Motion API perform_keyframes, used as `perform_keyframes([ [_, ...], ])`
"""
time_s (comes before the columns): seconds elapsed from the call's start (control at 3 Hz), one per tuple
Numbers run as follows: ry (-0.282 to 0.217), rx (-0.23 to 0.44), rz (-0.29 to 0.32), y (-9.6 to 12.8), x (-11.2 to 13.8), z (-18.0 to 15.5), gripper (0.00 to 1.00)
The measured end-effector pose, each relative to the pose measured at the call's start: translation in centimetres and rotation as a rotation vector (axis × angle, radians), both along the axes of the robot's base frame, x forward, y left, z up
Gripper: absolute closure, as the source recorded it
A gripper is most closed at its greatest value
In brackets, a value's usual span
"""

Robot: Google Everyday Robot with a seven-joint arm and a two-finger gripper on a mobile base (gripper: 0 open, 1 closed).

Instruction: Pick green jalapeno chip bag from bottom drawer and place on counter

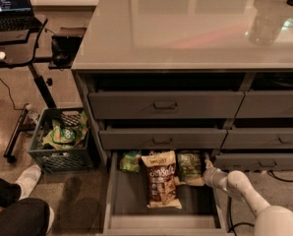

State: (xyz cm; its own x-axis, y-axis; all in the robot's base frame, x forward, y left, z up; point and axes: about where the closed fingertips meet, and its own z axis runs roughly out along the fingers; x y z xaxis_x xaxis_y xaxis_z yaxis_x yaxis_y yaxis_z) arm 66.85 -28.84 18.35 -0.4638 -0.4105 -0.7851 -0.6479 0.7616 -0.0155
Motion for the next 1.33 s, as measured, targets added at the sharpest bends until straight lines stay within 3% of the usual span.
perform_keyframes([
  [0.67, 0.007, 0.004, 0.001, 0.1, 0.1, 0.2, 0.17],
  [1.0, 0.014, -0.019, 0.012, 0.4, 0.6, 0.9, 0.12],
  [1.33, 0.008, -0.073, 0.013, 0.0, 0.9, 4.1, 0.07],
])
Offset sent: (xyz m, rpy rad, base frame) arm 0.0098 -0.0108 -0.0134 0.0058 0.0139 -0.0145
